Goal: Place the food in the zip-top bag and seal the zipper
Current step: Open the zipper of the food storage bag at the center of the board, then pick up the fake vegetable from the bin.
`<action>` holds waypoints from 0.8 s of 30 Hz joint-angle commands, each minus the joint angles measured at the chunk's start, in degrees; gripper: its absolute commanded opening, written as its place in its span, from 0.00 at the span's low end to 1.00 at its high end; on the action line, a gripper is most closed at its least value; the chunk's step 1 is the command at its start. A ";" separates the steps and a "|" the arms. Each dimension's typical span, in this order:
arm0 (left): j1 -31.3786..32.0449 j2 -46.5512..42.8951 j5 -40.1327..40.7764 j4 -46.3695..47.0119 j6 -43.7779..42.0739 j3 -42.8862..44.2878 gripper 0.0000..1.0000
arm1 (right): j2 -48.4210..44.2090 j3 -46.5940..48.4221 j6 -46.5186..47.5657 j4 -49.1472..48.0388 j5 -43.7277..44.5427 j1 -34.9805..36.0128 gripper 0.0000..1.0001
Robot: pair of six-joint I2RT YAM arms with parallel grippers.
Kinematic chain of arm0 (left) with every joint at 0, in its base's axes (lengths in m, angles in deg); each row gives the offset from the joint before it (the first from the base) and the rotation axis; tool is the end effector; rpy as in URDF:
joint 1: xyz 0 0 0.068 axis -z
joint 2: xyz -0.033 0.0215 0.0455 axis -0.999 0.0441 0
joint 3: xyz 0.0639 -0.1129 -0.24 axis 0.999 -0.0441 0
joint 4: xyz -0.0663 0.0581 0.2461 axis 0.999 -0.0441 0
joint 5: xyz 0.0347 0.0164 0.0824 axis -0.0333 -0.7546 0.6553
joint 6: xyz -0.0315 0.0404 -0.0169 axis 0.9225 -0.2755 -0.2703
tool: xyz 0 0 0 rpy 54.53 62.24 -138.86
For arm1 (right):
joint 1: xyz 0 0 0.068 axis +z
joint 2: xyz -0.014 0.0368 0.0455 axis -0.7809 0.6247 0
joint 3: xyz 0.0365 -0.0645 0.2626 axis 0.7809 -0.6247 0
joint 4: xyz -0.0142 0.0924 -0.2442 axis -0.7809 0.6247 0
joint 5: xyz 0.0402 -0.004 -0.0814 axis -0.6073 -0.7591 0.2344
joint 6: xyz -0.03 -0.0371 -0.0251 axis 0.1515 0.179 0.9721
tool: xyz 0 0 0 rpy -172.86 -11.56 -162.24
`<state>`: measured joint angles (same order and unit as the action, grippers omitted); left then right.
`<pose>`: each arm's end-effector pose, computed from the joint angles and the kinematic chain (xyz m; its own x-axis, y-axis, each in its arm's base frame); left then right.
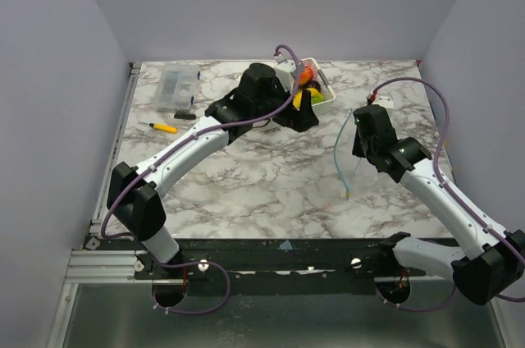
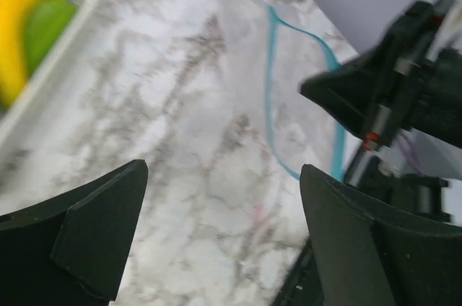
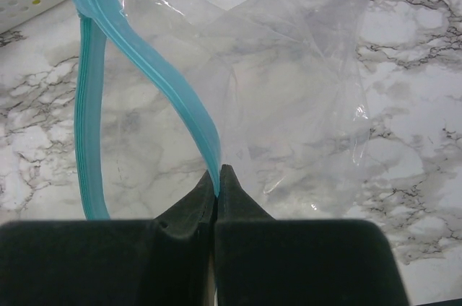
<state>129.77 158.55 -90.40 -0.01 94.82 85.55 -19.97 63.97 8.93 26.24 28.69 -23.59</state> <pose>0.2752 -0.2681 0.3528 -0.6355 0.0559 -0.7701 0.6698 0.5362 -0.5138 0.2089 0.0909 0.3124 -0.6283 0.0722 -0.7747 0.1497 0.9883 -0.0293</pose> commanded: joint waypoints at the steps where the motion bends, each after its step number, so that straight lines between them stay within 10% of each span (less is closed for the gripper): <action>1: -4.68 3.10 11.17 -8.27 -14.72 7.86 0.89 | -1.72 0.08 1.27 -1.27 0.61 -0.12 0.01; 10: -6.32 21.06 27.93 -19.75 -35.35 31.17 0.94 | -2.38 1.48 2.69 -0.91 -0.28 -0.10 0.01; 24: -6.98 41.76 32.63 -25.34 -39.71 51.47 0.99 | 1.12 2.37 3.97 -0.38 -1.07 -0.07 0.01</action>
<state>123.00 198.13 -60.43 -23.39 56.07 134.82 -19.83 64.86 11.94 25.98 28.58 -23.59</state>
